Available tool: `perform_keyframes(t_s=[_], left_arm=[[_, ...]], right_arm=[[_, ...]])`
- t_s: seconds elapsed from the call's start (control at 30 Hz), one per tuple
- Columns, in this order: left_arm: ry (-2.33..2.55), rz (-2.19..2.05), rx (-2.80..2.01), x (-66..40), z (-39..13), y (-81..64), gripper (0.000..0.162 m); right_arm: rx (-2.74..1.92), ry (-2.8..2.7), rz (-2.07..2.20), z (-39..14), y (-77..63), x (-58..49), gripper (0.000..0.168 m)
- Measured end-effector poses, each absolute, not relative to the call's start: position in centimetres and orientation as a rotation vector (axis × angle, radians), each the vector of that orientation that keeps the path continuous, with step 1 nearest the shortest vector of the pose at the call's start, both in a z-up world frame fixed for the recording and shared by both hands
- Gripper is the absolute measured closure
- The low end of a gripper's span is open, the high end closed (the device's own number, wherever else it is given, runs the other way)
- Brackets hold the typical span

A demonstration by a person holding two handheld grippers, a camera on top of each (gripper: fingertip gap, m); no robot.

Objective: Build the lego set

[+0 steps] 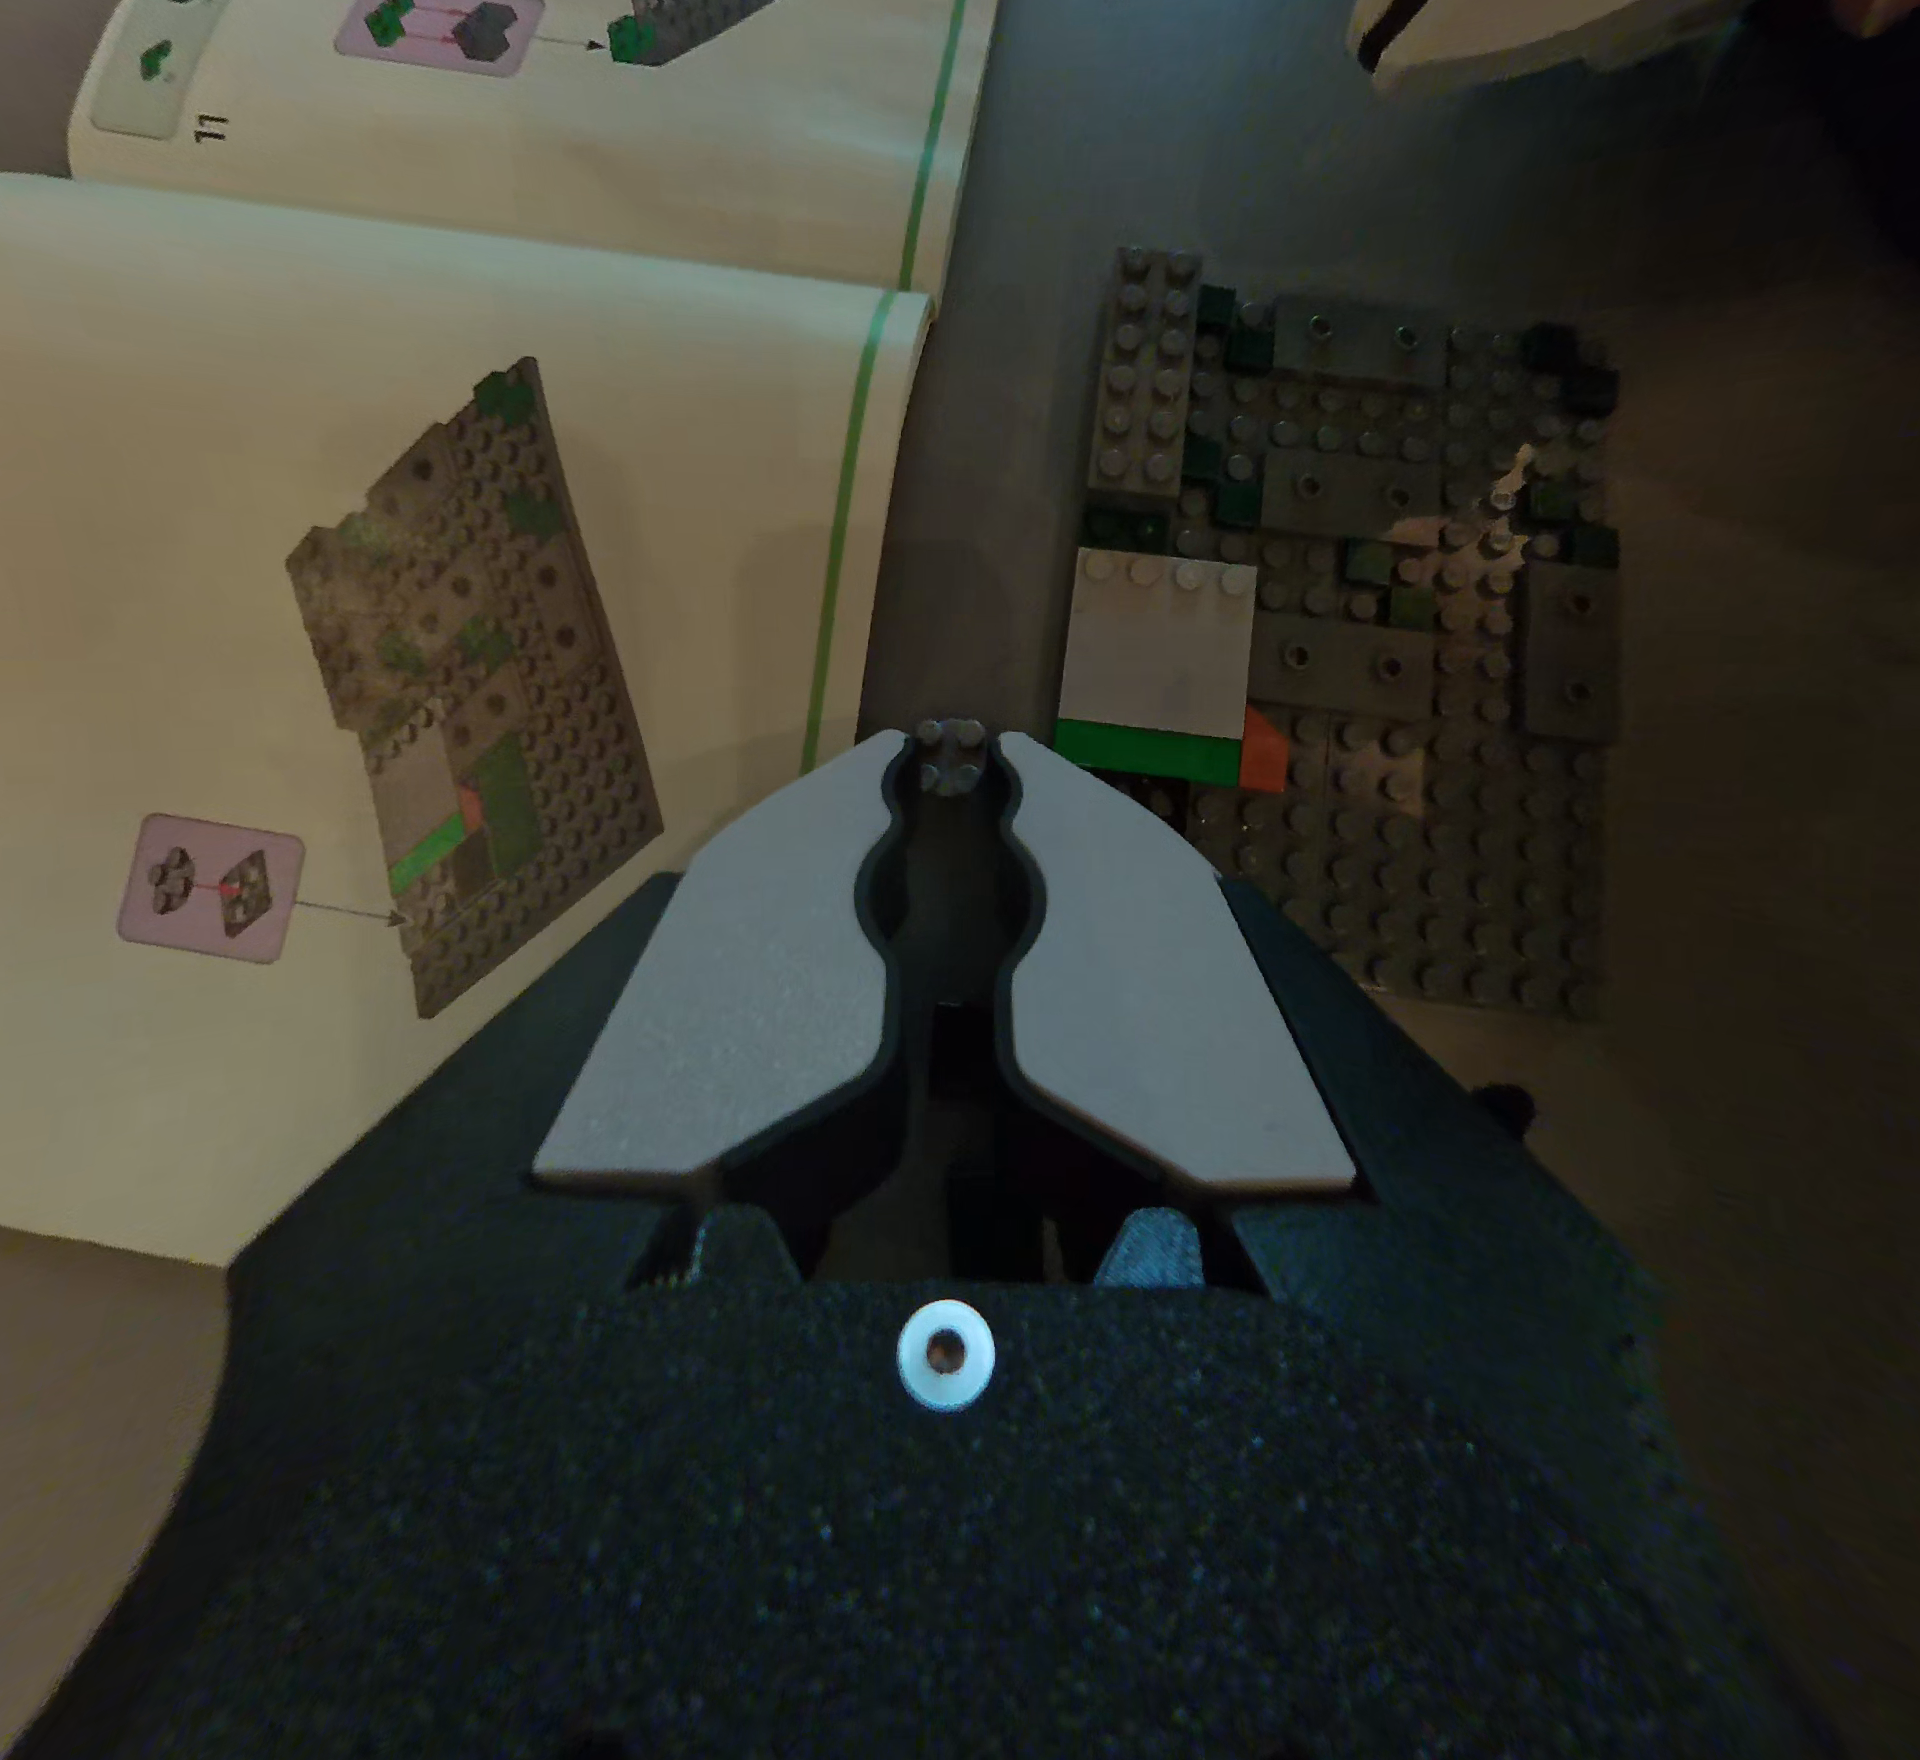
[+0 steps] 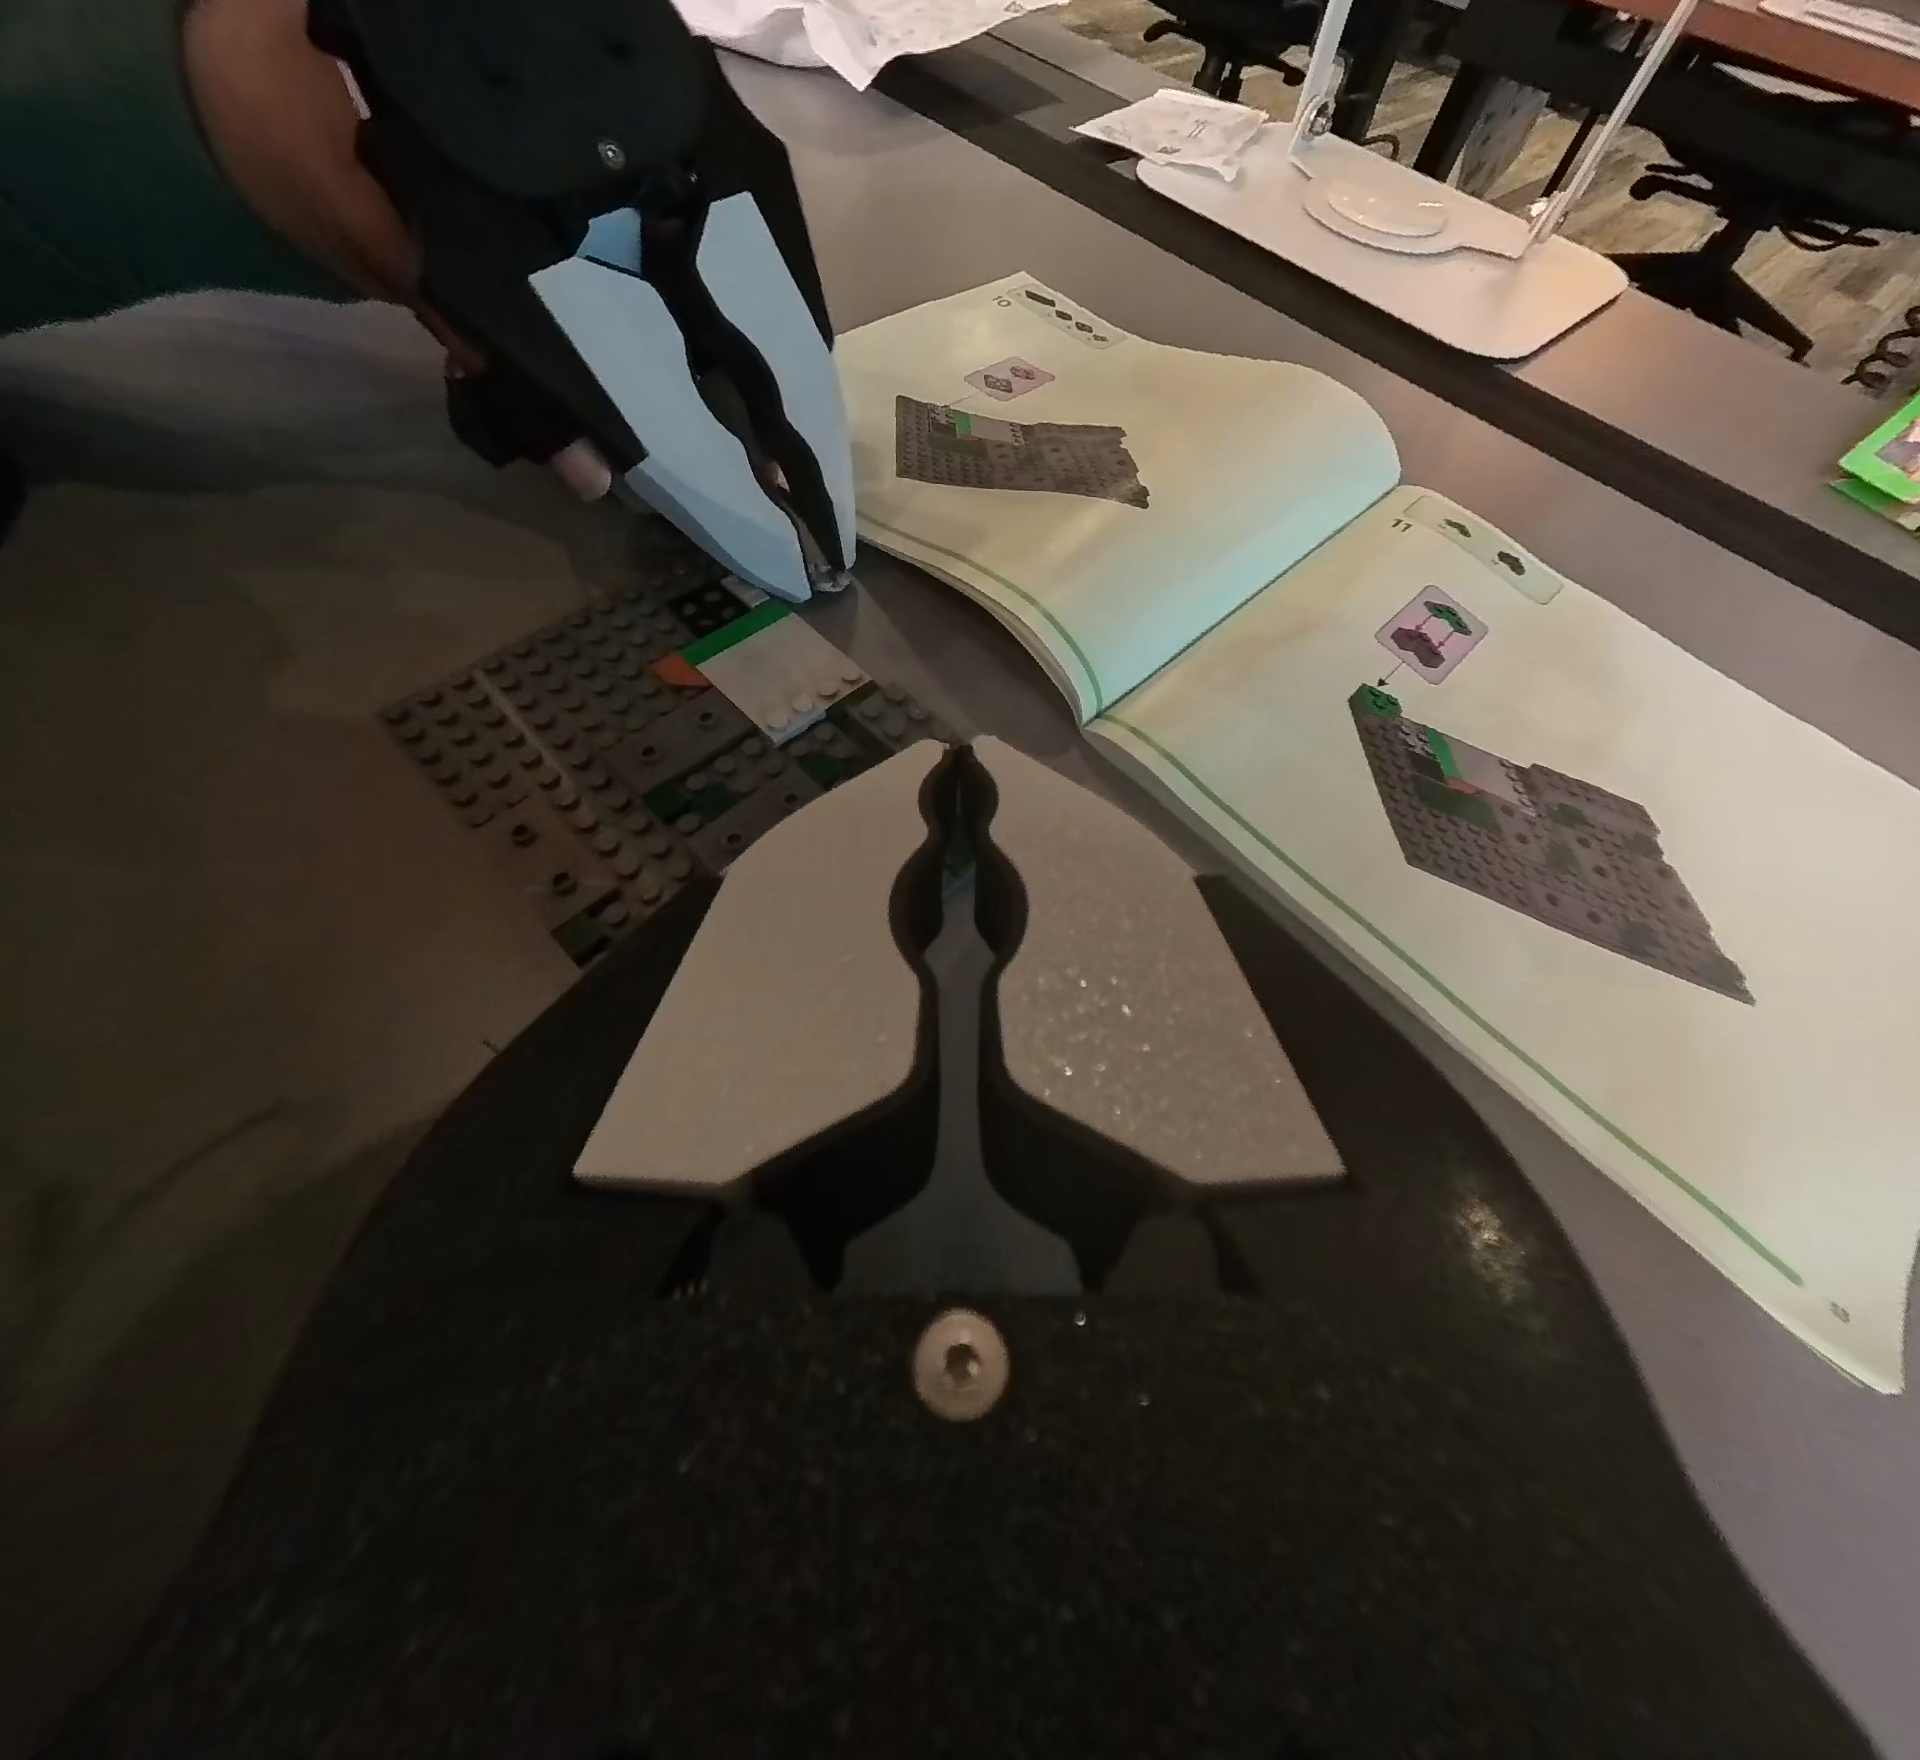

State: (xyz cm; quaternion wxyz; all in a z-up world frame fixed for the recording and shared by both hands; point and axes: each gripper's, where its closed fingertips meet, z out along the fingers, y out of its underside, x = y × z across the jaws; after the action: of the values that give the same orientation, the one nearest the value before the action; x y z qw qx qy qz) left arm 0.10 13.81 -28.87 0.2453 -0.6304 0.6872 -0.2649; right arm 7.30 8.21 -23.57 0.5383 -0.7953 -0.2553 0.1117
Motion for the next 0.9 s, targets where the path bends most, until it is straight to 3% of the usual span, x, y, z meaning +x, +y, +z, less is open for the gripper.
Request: perform_keyframes(t_s=[0.07, 0.9], left_arm=[[1.831, -0.736, -1.698, 0.1, -28.4, 14.0, 0.158], [1.894, -0.6, -1.606, -1.1, -26.8, 10.3, 0.158]], right_arm=[[-1.893, -0.604, 0.268, -23.6, 8.2, 7.3, 0.168], [-1.892, -0.625, 0.259, -23.7, 8.2, 7.1, 0.168]])
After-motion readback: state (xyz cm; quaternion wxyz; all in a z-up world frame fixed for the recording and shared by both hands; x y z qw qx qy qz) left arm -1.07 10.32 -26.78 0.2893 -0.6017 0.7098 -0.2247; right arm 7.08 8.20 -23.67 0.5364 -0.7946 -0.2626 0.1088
